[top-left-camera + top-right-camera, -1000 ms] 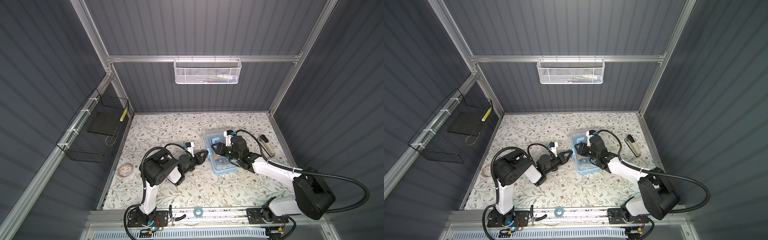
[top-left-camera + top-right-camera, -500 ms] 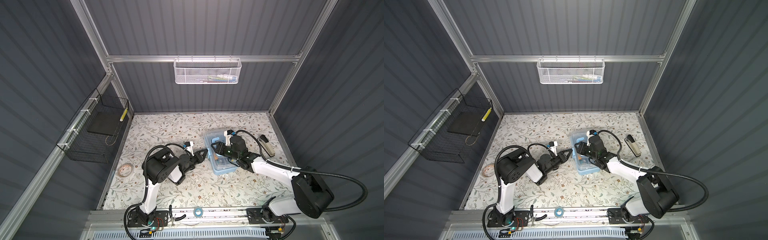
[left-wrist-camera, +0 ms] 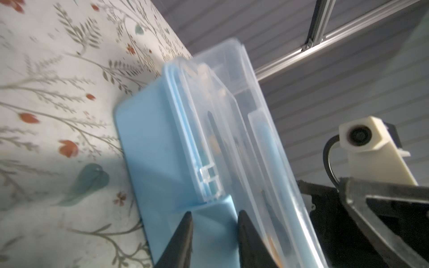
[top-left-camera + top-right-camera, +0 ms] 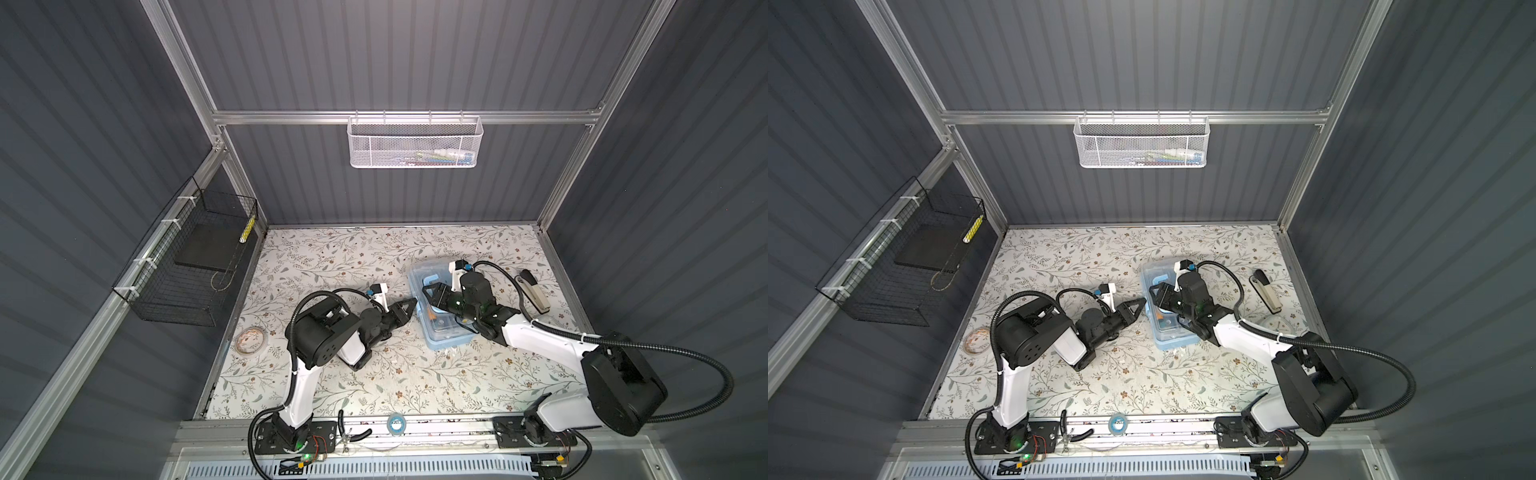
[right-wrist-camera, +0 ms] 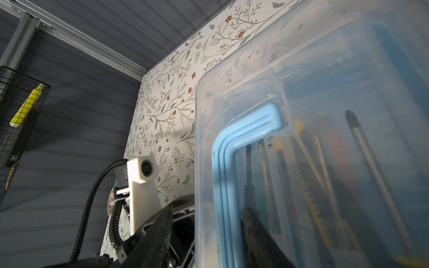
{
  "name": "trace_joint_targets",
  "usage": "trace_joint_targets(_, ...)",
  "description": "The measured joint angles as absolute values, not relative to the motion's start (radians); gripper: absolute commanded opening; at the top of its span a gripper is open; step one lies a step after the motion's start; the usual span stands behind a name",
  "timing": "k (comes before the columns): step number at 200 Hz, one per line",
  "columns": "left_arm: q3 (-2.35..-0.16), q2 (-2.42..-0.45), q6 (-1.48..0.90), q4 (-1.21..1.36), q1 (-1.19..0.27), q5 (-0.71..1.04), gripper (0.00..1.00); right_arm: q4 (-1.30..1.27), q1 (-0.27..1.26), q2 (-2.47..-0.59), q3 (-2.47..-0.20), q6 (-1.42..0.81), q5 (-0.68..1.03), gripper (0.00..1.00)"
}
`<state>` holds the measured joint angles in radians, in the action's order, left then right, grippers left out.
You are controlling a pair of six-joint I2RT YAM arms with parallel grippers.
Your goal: Pack the tool kit
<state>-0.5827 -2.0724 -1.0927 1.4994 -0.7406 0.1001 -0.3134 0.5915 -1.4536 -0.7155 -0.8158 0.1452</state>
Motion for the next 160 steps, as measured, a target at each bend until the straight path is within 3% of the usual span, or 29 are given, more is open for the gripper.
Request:
trace_joint_targets(61, -0.583, -2.051, -1.095, 1.461, -0.741, 0.089, 0.35, -0.332, 0.591, -1.461, -0.715, -0.825, 0.141, 0.50)
trace_joint_targets(160, -0.630, -1.892, -1.012, 1.102, -0.715, 0.115, 0.40, -0.288, 0.605, -1.390, -0.696, -0.892, 0.128, 0.52)
